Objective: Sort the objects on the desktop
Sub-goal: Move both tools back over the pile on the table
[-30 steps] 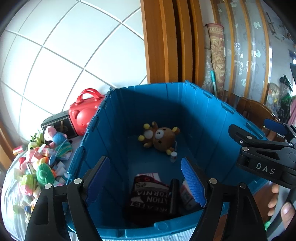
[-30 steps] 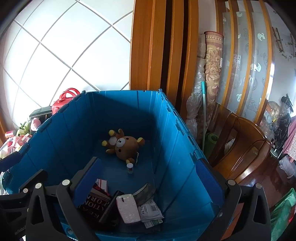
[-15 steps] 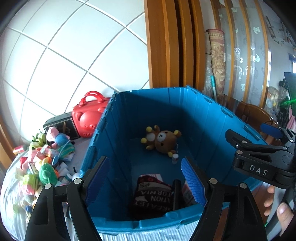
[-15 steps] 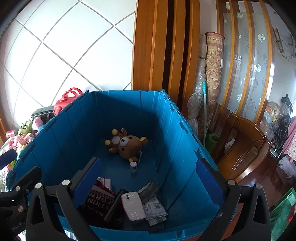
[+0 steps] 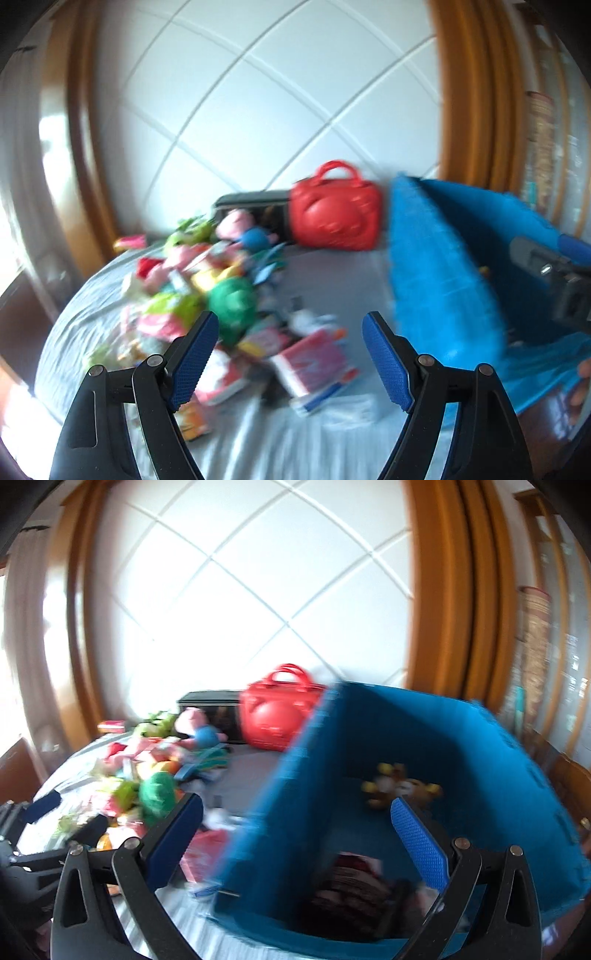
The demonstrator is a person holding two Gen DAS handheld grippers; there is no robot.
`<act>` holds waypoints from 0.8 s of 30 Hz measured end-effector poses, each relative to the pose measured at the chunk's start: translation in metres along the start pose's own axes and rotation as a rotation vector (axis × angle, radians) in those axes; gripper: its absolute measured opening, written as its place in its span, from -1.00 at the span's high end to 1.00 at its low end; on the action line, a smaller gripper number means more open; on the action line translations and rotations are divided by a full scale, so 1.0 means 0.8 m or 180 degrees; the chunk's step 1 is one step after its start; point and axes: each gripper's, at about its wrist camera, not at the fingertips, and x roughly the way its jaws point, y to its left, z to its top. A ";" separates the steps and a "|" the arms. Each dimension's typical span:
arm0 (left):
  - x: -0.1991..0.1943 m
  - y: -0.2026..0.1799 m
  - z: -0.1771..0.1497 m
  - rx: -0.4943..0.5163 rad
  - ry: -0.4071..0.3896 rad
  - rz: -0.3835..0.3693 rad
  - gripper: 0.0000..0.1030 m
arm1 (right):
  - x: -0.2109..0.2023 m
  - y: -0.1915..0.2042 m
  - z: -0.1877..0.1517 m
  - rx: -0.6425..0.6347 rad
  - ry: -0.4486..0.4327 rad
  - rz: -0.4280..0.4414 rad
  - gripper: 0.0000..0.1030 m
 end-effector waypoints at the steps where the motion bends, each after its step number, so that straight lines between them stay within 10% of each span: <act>1: 0.009 0.028 -0.009 -0.0041 0.0067 0.0090 -0.56 | 0.008 0.028 0.000 -0.0043 -0.0004 0.0099 -1.00; 13: 0.135 0.290 -0.170 -0.0265 0.1092 0.0649 -0.56 | 0.163 0.306 -0.114 -0.0353 0.0953 0.0687 -1.00; 24: 0.201 0.293 -0.261 -0.0338 0.1738 0.0365 -0.56 | 0.256 0.351 -0.235 -0.0651 0.1796 0.0627 -1.00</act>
